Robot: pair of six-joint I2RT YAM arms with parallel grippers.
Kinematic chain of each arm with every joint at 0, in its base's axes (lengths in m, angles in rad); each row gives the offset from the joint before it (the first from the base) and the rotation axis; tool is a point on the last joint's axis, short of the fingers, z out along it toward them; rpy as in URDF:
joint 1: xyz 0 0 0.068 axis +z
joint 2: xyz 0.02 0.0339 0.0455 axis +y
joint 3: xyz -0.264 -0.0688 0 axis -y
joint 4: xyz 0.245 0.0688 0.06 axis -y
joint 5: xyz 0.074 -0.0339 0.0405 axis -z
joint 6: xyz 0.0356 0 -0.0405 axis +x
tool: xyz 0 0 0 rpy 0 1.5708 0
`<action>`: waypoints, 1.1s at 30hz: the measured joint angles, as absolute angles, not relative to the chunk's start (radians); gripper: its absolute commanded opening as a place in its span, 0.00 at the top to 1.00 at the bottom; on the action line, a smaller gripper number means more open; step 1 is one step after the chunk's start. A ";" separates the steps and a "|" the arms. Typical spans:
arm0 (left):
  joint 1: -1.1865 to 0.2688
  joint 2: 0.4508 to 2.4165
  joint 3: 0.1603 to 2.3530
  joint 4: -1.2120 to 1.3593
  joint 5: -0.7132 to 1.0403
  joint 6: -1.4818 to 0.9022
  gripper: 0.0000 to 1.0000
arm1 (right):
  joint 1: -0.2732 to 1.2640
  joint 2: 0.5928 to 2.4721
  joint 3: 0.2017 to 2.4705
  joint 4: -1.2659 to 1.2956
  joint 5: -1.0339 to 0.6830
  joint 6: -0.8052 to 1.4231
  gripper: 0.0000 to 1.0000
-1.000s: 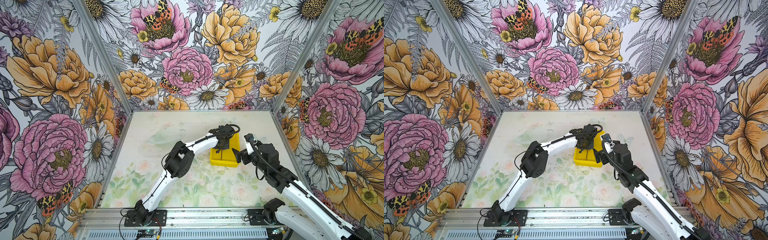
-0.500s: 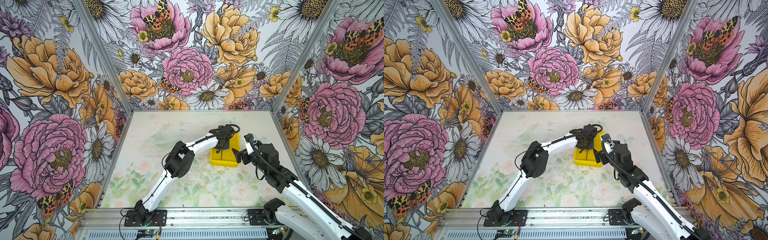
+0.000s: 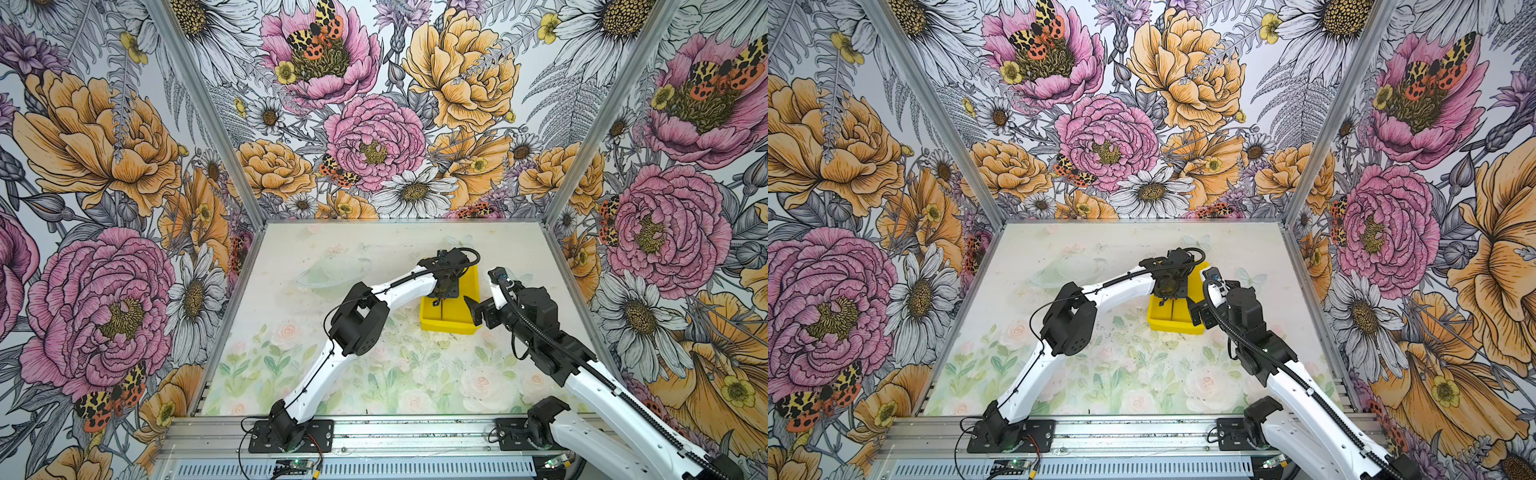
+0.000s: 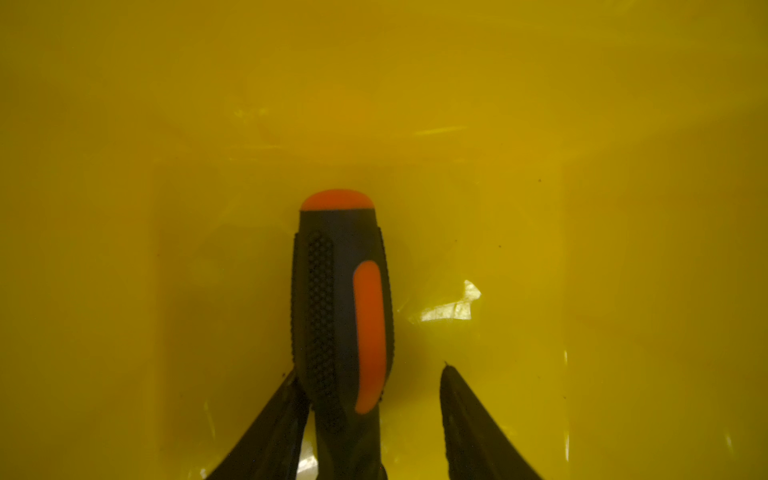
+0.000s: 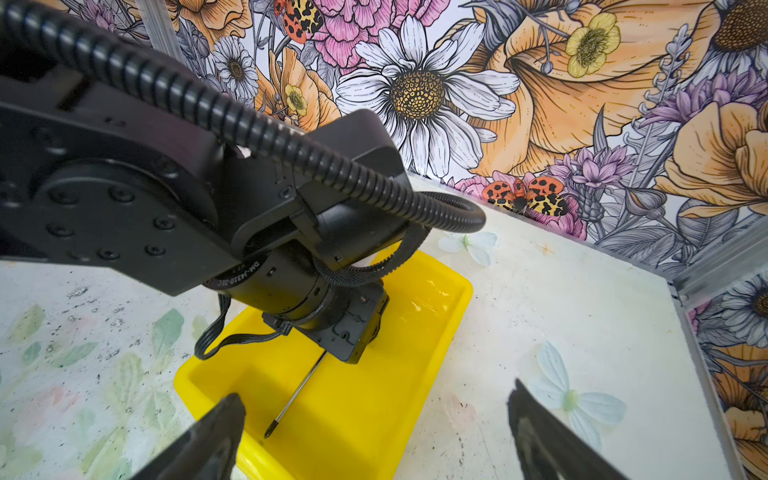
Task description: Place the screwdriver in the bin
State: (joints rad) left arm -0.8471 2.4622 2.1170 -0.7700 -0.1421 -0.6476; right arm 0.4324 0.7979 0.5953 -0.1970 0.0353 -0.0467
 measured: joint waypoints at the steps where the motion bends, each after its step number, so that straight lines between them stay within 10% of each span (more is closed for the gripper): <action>1: -0.847 2.462 2.117 -0.770 -0.144 -0.648 0.46 | 0.432 0.796 0.595 -0.197 0.038 -0.048 0.00; 33: -0.865 1.758 1.488 -0.699 -0.257 -0.531 0.22 | 0.417 0.812 0.593 -0.160 0.142 0.016 0.01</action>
State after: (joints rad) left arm -0.8654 1.7584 1.4883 -0.6987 -0.2569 -0.5308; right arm 0.4171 0.8116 0.5934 -0.1596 0.1425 0.0162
